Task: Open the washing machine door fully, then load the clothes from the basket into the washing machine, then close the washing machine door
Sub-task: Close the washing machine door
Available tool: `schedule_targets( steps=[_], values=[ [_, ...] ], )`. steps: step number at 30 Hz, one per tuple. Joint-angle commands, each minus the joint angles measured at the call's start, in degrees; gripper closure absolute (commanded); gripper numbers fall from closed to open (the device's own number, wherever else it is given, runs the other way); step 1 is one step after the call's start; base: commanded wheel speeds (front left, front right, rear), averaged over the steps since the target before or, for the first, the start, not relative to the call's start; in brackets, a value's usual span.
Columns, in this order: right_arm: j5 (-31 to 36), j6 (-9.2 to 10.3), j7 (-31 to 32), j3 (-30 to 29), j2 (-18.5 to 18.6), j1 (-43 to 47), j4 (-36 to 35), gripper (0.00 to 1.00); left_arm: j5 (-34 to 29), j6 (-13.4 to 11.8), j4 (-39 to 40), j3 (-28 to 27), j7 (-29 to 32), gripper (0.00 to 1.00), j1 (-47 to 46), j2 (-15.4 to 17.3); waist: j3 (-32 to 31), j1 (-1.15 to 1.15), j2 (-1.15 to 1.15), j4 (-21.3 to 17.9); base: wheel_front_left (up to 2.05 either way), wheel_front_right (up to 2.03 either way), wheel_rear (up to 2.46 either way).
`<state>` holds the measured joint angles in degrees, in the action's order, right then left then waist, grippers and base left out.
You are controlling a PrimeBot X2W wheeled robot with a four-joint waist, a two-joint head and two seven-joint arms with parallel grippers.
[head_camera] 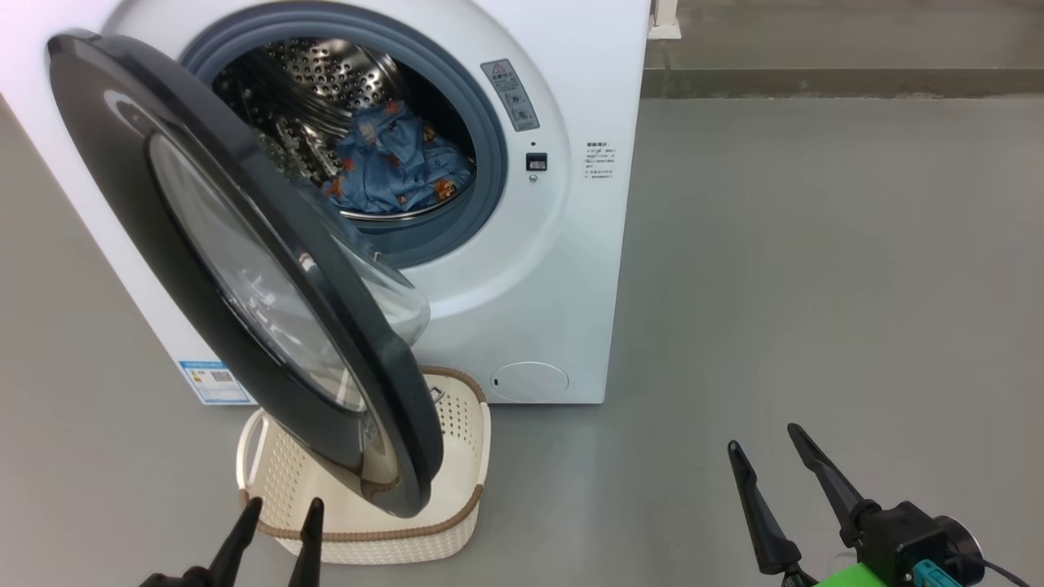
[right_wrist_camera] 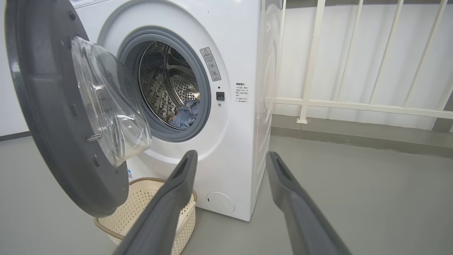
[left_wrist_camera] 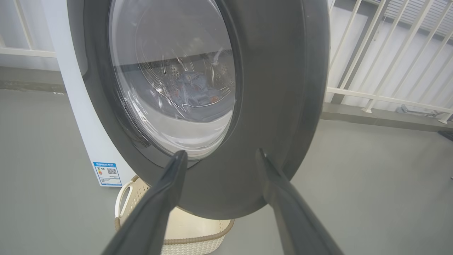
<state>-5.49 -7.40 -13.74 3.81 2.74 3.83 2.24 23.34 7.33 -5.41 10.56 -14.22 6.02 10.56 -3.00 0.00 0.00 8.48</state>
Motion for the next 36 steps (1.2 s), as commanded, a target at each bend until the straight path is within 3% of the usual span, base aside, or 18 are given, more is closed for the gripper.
schedule_targets(
  steps=[1, 16, 17, 18, 19, 26, 36],
  values=[
    [-0.4, -0.09, -0.7, 1.4, 0.1, -0.7, -1.3, 0.00, 0.0, 0.2, 1.3, -2.1, -0.8, 0.00, -1.8, 0.5, 0.0, 0.00, 0.00, 0.0, 0.00, 0.00, 0.00],
    [0.2, -0.09, -0.5, 1.5, 0.1, -0.9, -1.0, 0.00, 1.0, 0.2, 1.7, -2.2, -0.8, 0.00, -1.7, -0.1, 0.0, 0.00, 0.00, 0.5, 0.00, 0.00, 0.00],
    [0.2, -0.09, -0.5, 1.5, 0.1, -0.9, -0.9, 0.51, 1.0, 0.2, 1.6, -2.1, -0.8, 0.00, -1.8, -0.1, 0.1, 0.00, 0.00, 0.5, 0.00, 0.00, 0.00],
    [0.3, -0.09, -0.5, 1.4, 0.1, -0.9, -0.9, 0.82, 1.0, 0.2, 1.6, -2.0, -0.8, 0.00, -1.8, -0.1, 0.1, 0.00, 0.00, 0.7, 0.00, 0.00, 0.00],
    [0.4, -0.09, -0.5, 1.4, 0.1, -1.0, -1.0, 1.00, 1.0, 0.2, 1.6, -1.9, -0.8, 0.00, -1.9, -0.1, 0.2, 0.00, 0.00, 0.8, 0.00, 0.00, 0.00],
    [1.7, -0.09, -1.0, 4.0, 0.1, -2.8, -2.6, 1.00, 1.0, 0.2, 1.5, -1.1, -0.8, 0.00, -2.4, 0.0, 0.9, 0.00, 0.00, 2.5, 0.00, 0.00, 0.00],
    [-1.5, -0.09, -1.2, 20.5, 5.8, -12.4, -3.5, 1.00, 1.2, 0.2, 1.2, 0.0, -0.8, 0.00, -4.2, -0.4, 3.3, 0.00, 0.00, 6.6, 0.00, 0.00, 0.00]
  ],
)
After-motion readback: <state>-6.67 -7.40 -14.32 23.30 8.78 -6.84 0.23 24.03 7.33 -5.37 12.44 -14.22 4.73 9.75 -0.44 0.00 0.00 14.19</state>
